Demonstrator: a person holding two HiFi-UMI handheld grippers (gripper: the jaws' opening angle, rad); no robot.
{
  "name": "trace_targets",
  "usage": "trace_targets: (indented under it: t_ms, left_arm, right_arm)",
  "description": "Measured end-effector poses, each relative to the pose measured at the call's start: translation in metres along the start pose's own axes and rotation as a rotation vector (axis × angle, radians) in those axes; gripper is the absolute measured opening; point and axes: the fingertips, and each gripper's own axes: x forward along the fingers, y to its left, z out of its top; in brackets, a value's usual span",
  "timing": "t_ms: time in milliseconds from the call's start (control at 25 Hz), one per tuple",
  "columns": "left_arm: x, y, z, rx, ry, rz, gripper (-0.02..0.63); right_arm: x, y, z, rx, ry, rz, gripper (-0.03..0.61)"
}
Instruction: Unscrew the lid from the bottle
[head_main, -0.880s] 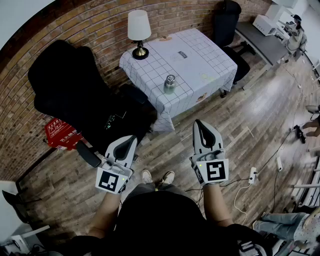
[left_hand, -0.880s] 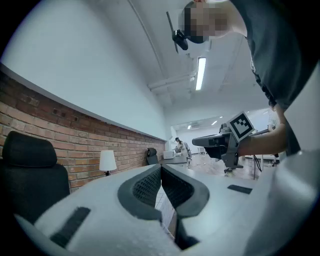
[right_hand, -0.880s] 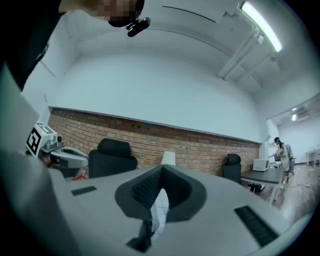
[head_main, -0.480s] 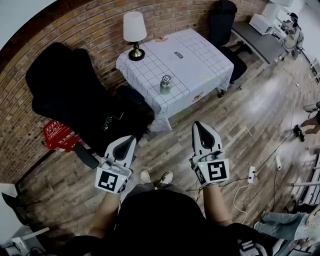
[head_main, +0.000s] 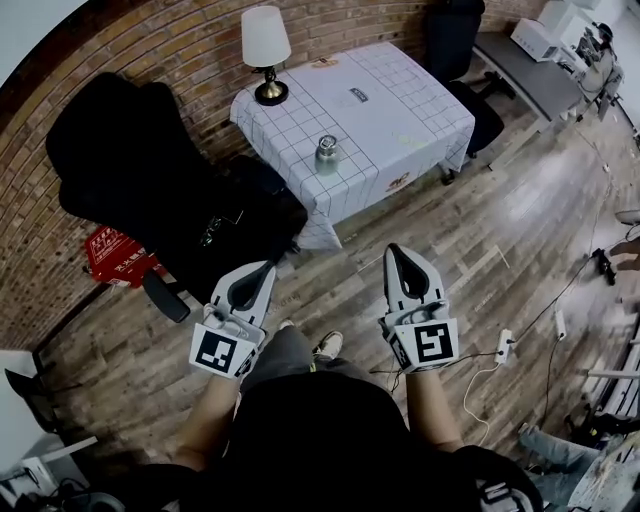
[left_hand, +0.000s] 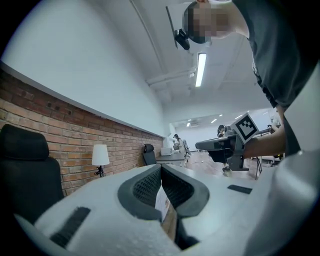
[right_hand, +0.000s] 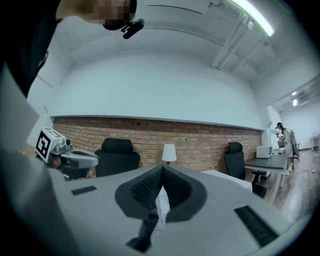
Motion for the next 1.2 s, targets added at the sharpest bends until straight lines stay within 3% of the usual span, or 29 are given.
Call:
trace_targets:
  t_ms: [360,600,880,1200]
  left_arm:
    - [0.044,0.0,-0.021,-0.034,0.024,-0.032,0.023]
    - [0.092,0.021,-0.031,-0.054,0.013,-0.081,0.023]
    - [0.139,0.08,-0.046,-0.079,0.02,-0.085,0.023]
    - [0.164,0.152,-0.069,-0.119,0.033,-0.054,0.023]
  right_arm:
    - [0.015,-0.026,-0.017,0.003,0.044,0.011,0.014]
    - [0.041,-0.052,-0.026,-0.007,0.092,-0.03,0.014]
    - [0.107,-0.071,-0.032,-0.013,0.186,-0.043,0.014]
    - [0.185,-0.068,-0.023,-0.054,0.17,-0.002,0.014]
